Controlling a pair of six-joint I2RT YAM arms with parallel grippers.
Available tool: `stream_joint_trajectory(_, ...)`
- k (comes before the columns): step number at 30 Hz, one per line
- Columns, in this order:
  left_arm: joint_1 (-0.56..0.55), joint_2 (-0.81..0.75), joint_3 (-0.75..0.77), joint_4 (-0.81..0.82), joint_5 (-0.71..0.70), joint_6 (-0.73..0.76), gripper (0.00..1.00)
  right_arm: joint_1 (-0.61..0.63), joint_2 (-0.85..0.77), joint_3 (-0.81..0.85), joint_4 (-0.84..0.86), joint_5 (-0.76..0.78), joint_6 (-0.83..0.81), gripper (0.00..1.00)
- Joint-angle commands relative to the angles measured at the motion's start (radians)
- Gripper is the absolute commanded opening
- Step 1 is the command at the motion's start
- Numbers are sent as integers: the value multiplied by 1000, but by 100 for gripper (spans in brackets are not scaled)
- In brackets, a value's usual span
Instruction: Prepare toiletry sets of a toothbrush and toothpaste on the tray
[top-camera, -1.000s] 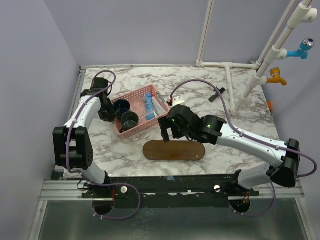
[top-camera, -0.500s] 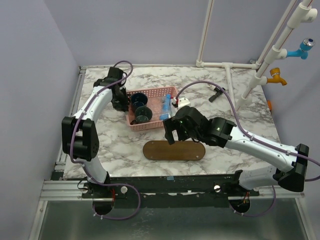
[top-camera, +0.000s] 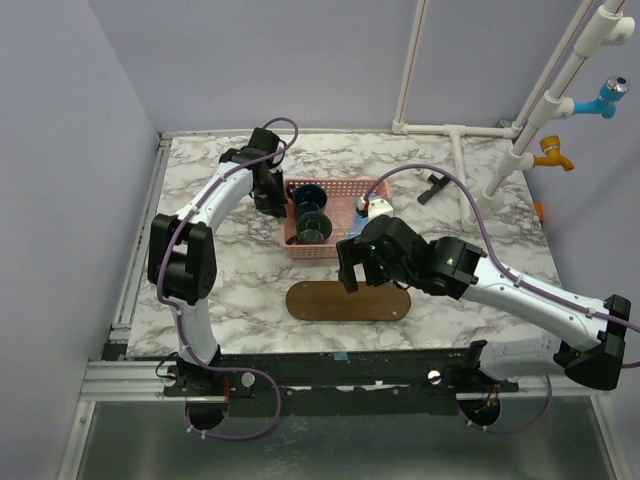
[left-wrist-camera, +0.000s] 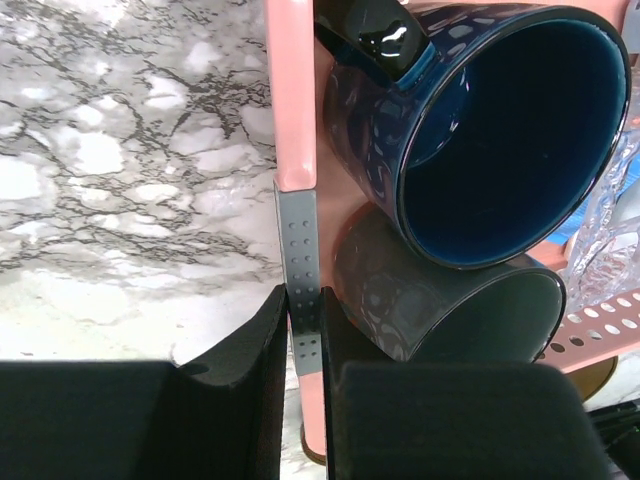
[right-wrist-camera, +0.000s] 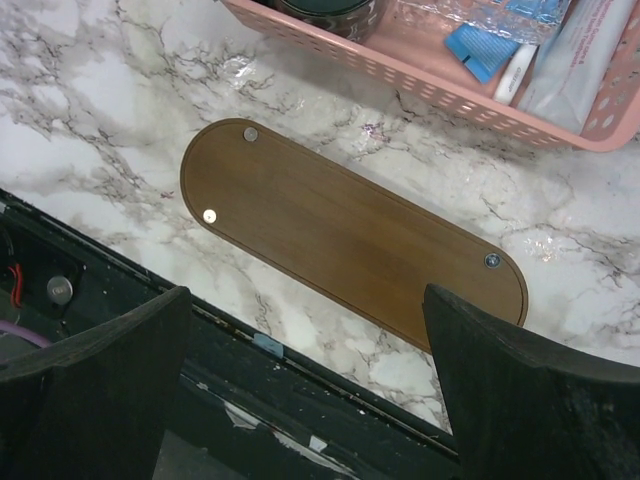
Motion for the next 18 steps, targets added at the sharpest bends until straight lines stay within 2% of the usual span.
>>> stream_joint_trajectory(1, -24, -11, 44, 47, 75, -81, 0, -4, -18, -15, -53, 16, 33, 100)
stream_joint_trajectory(18, -54, 69, 103, 83, 65, -100, 0, -7, 11, -4, -114, 97, 116, 100)
